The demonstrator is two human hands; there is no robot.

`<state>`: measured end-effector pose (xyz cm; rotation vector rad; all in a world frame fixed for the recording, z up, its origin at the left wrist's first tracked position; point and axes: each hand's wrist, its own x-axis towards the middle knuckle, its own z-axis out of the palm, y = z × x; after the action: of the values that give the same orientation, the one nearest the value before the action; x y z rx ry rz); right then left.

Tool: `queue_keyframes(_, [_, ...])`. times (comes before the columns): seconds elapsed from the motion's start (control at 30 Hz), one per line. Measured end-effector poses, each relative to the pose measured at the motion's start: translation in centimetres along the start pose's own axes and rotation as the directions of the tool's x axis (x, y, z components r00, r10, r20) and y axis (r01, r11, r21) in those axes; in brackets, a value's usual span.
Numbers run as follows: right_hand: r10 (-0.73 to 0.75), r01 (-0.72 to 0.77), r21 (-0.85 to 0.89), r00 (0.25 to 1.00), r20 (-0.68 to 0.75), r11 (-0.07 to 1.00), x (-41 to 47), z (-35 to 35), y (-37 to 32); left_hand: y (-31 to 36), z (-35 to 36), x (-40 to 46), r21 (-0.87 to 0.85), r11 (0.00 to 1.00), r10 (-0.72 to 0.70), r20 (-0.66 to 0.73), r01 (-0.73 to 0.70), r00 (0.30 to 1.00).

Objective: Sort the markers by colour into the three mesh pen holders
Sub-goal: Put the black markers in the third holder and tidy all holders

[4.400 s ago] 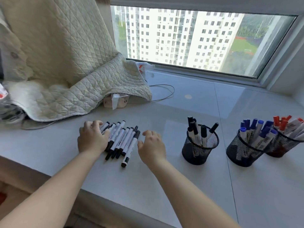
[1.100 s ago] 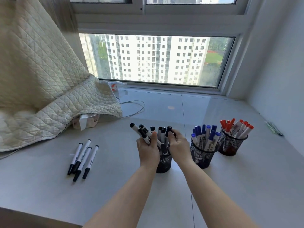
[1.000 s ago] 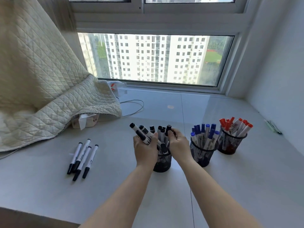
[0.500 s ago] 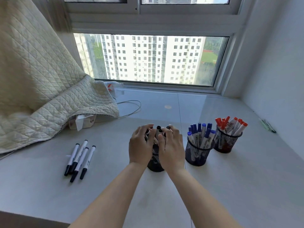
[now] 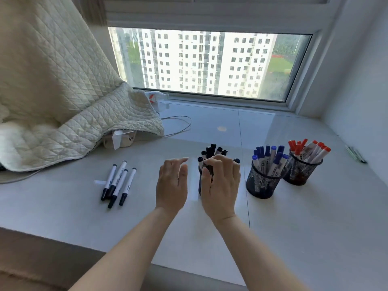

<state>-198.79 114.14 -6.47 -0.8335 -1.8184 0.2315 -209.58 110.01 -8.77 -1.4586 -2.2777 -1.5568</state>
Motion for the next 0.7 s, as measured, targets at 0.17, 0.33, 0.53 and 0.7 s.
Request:
queue_keyframes(0.17, [-0.106, 0.102, 0.037, 0.986, 0.128, 0.994, -2.3, 3.4, -2.9, -5.8, -5.1, 0.0, 0.126, 0.983, -0.123, -0.117, 0.137, 0.985])
queue_keyframes(0.33, [0.035, -0.054, 0.033, 0.901, 0.433, 0.998, -4.1, 8.1, -4.0, -11.7, -10.1, 1.3, 0.263, 0.895, -0.294, -0.257, 0.360, 0.920])
queue_keyframes(0.53, [0.194, -0.281, 0.046, 0.761, 0.619, 0.959, -5.7, 14.4, -5.7, -17.1, -11.7, 4.6, 0.363, 0.768, -0.522, -0.123, 0.528, 0.844])
queue_keyframes(0.7, [0.275, -0.303, -0.057, 0.752, 0.599, 0.951, -5.9, 18.2, -6.0, -19.7, -11.2, 6.0, 0.472, 0.725, -0.551, -0.040, 0.501, 0.834])
